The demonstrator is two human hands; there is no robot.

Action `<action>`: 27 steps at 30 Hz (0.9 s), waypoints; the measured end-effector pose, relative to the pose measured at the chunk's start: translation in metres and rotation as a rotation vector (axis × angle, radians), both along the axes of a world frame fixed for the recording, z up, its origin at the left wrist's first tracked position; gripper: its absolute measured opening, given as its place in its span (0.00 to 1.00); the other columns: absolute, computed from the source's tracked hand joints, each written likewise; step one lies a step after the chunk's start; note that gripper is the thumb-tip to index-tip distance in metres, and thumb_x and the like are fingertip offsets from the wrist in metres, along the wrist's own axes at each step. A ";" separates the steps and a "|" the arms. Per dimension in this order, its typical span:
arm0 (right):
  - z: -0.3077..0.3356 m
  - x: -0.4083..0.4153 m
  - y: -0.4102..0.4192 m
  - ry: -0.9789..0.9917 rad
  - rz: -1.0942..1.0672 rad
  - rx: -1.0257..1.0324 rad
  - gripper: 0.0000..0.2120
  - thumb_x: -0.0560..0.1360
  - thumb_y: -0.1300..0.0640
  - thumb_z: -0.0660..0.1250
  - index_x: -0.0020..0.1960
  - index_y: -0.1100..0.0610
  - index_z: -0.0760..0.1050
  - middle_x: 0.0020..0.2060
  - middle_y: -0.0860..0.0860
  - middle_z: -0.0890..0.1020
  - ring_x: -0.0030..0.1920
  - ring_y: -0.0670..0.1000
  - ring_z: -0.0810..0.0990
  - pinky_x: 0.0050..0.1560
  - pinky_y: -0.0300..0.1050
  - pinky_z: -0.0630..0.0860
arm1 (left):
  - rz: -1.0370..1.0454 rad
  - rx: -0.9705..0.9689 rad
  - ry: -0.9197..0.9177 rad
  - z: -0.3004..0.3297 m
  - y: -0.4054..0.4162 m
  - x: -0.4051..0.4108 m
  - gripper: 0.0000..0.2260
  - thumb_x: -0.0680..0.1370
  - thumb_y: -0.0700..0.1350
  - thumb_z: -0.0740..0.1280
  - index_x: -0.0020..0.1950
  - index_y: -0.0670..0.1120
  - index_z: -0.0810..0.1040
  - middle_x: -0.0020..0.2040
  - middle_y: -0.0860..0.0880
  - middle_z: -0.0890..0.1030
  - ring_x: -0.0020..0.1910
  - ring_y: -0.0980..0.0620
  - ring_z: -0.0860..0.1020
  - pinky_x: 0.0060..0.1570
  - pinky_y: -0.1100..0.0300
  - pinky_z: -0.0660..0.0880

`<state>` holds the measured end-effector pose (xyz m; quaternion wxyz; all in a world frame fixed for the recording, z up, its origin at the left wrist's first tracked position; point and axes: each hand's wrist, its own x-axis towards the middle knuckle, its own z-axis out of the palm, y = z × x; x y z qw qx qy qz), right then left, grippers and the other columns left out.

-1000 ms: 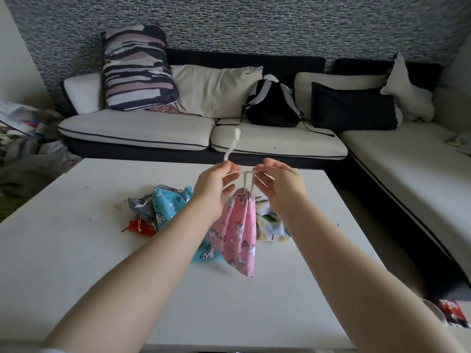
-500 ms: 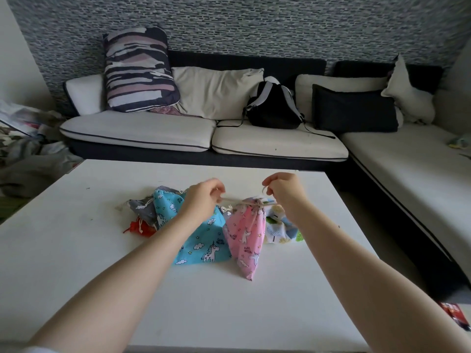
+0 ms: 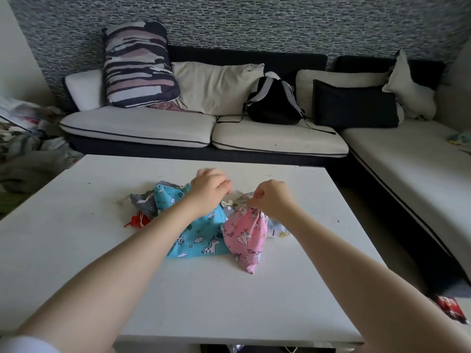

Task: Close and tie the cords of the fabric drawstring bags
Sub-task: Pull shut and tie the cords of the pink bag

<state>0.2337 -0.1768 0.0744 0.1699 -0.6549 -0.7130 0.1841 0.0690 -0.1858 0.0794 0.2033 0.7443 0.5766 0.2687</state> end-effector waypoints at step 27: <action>0.018 0.001 -0.024 1.031 -0.116 -0.159 0.14 0.73 0.56 0.69 0.49 0.68 0.78 0.17 0.44 0.71 0.19 0.43 0.67 0.25 0.36 0.65 | -0.245 -0.628 -0.828 -0.012 -0.013 0.033 0.12 0.81 0.42 0.56 0.40 0.47 0.74 0.26 0.52 0.68 0.28 0.54 0.66 0.35 0.61 0.63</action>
